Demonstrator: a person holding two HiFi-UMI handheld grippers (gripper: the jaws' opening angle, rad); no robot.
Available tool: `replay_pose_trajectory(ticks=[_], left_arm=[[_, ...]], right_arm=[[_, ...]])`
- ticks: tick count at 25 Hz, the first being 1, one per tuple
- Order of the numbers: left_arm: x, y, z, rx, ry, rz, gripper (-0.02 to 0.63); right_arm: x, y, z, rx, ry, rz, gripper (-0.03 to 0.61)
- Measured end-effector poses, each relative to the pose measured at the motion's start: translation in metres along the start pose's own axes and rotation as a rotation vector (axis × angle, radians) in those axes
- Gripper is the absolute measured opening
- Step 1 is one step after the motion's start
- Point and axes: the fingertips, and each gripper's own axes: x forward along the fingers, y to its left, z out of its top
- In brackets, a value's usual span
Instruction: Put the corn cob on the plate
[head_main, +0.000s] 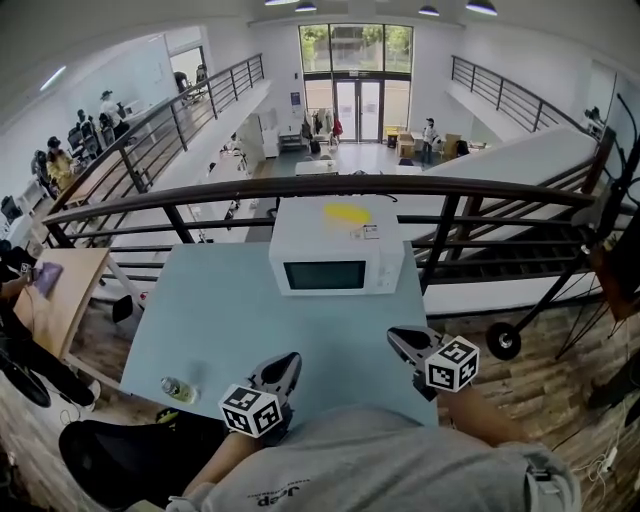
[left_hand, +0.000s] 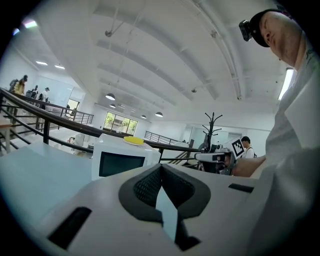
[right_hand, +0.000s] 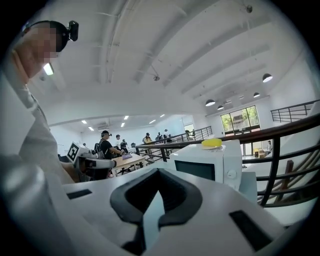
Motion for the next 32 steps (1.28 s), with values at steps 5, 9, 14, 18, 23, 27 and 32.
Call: replay_pose_trajectory(ticks=[5, 9, 14, 18, 23, 27, 32], left_arm=[[-0.009, 0.004, 0.003, -0.009, -0.015, 0.022, 0.008], [-0.011, 0.007, 0.003, -0.021, -0.023, 0.035, 0.008], [-0.011, 0.011, 0.0, -0.034, -0.02, 0.042, 0.008], [-0.009, 0.016, 0.001, -0.038, -0.021, 0.045, 0.008], [0.0, 0.022, 0.007, -0.031, -0.027, 0.043, 0.008], [0.005, 0.026, 0.007, -0.035, -0.028, 0.042, 0.007], [0.008, 0.029, 0.008, -0.038, -0.031, 0.039, 0.008]], right_arm=[[0.001, 0.003, 0.008, -0.003, -0.009, 0.011, 0.018], [0.005, 0.004, 0.01, -0.014, -0.006, 0.02, 0.018], [0.009, 0.004, 0.009, -0.018, 0.005, 0.032, 0.017], [0.015, 0.003, 0.01, -0.037, 0.016, 0.036, 0.017], [0.025, -0.002, 0.015, -0.052, 0.018, 0.048, 0.017], [0.029, -0.006, 0.015, -0.054, 0.025, 0.05, 0.017], [0.031, -0.009, 0.017, -0.059, 0.032, 0.046, 0.017]])
